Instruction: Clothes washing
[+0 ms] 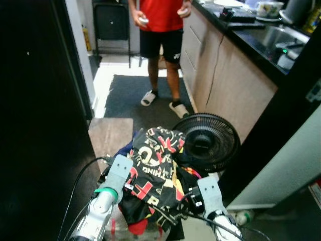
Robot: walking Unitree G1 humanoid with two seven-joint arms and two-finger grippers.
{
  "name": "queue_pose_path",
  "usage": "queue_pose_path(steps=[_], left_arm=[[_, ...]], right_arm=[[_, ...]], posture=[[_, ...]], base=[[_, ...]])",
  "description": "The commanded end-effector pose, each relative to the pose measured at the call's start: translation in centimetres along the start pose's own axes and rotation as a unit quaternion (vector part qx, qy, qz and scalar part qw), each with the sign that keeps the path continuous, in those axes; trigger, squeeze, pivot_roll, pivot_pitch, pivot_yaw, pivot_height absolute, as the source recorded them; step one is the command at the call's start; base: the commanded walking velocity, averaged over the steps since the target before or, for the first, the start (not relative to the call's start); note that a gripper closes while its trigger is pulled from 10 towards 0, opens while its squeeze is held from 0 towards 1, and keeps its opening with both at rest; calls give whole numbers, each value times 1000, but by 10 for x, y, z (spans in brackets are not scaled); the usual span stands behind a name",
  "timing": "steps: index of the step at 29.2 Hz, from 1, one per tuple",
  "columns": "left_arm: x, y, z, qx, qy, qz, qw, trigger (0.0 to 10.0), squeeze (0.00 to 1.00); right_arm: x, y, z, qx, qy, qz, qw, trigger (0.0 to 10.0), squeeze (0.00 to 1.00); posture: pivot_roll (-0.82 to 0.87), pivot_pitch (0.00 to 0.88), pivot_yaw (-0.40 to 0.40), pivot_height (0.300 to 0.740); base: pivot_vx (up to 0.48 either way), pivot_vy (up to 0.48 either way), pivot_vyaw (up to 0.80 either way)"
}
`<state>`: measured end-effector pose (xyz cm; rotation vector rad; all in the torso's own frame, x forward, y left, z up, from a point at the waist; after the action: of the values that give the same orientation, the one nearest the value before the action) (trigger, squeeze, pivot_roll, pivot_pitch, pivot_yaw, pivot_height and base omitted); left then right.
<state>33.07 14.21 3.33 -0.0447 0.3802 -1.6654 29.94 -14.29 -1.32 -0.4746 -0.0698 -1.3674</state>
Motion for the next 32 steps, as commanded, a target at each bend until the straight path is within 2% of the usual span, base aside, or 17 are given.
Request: queue_pose_path(steps=[1,17,22,32], left_arm=[[3,-1,-7,-11,2,-5,1000,10000,0],[2,0,-6,-10,0,-5,1000,10000,0],[3,-1,-5,-11,-15,-4,1000,10000,0],[4,-1,-5,-10,-16,-7,1000,10000,0]], right_arm=[[1,-2,-5,-8,-1,0,1000,10000,0],[1,-2,-5,-9,-1,0,1000,10000,0],[0,-2,-5,-10,0,0,1000,10000,0],[0,-2,-5,-9,2,-1,1000,10000,0]], posture=[[118,0,4,740],[120,0,6,740],[120,0,5,740],[119,0,7,740]], base=[[0,-401,0],[288,-373,0],[100,0,0],[0,0,0]])
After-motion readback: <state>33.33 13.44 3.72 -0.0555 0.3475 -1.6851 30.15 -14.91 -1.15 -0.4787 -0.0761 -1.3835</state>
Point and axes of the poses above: a point about 5 cm out from each wrist's last joint towards the gripper, its own y axis pointing out of the wrist towards the gripper, its own z axis along the axis of the wrist's last joint, x = y × z, the point moved 3 cm from there along y, pointing out of the wrist towards the gripper, and after that the axes turned 7 degrees about -y, right-handed, at the moved point
